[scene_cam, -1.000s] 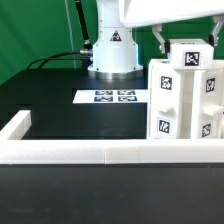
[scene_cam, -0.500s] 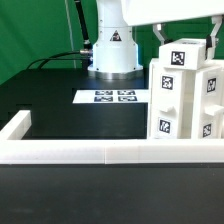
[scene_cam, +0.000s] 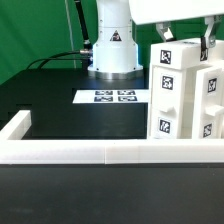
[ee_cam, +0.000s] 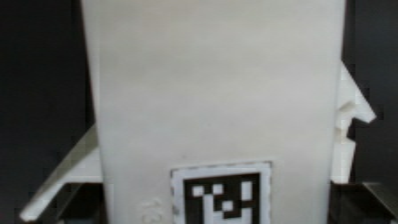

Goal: Assemble cabinet

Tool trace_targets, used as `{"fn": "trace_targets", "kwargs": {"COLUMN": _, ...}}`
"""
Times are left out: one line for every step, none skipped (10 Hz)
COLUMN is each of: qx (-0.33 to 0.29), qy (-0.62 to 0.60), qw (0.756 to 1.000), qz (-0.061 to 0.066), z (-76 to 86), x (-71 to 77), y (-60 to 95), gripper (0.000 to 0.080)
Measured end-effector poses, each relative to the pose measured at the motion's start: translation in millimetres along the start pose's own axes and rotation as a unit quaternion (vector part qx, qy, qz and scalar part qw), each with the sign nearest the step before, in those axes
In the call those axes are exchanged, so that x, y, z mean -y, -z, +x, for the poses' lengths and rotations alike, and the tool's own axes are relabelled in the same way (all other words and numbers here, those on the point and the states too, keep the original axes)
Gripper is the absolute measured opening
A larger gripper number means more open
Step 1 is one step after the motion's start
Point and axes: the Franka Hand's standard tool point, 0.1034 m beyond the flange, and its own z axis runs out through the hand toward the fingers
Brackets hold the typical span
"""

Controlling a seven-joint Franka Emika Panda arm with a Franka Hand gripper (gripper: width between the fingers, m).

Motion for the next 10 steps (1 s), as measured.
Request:
{"fn": "trace_targets", "kwargs": {"qx": 0.002, "qy": -0.042, "qw": 0.999, "qz": 0.003, "z": 0.6, "x": 0.1, "y": 0.3, "gripper": 0.0558}}
{"fn": "trace_targets", "kwargs": {"qx": 0.001, "qy": -0.084, "qw": 0.996, "qz": 0.007, "z": 1.0, "x": 1.5, "y": 0.5, "gripper": 0.0558}}
{"fn": "trace_targets", "kwargs": {"qx": 0.000, "qy": -0.154, "qw": 0.988, "qz": 0.019, "z": 2.3, "x": 2.7, "y": 0.3, "gripper": 0.0558}}
{"fn": "trace_targets", "kwargs": {"qx": 0.000, "qy": -0.190, "qw": 0.982, "qz": 0.019, "z": 2.5, "x": 2.8, "y": 0.9, "gripper": 0.0558}}
{"fn": "trace_targets", "kwargs": {"qx": 0.002, "qy": -0.234, "qw": 0.972, "qz": 0.021, "z": 3.1, "x": 3.1, "y": 1.1, "gripper": 0.0558}}
{"fn": "trace_targets", "kwargs": {"qx": 0.007, "qy": -0.284, "qw": 0.958, "qz": 0.027, "z": 4.1, "x": 4.3, "y": 1.6, "gripper": 0.0558}}
{"fn": "trace_targets", "kwargs": {"qx": 0.010, "qy": -0.318, "qw": 0.948, "qz": 0.029, "z": 4.1, "x": 5.3, "y": 2.1, "gripper": 0.0558}}
{"fn": "trace_targets", "kwargs": {"qx": 0.014, "qy": -0.361, "qw": 0.932, "qz": 0.034, "z": 3.1, "x": 8.0, "y": 3.1, "gripper": 0.0558}}
{"fn": "trace_targets", "kwargs": {"qx": 0.014, "qy": -0.389, "qw": 0.920, "qz": 0.039, "z": 0.9, "x": 11.5, "y": 4.0, "gripper": 0.0558}}
{"fn": "trace_targets", "kwargs": {"qx": 0.019, "qy": -0.424, "qw": 0.904, "qz": 0.047, "z": 0.1, "x": 15.3, "y": 5.1, "gripper": 0.0558}}
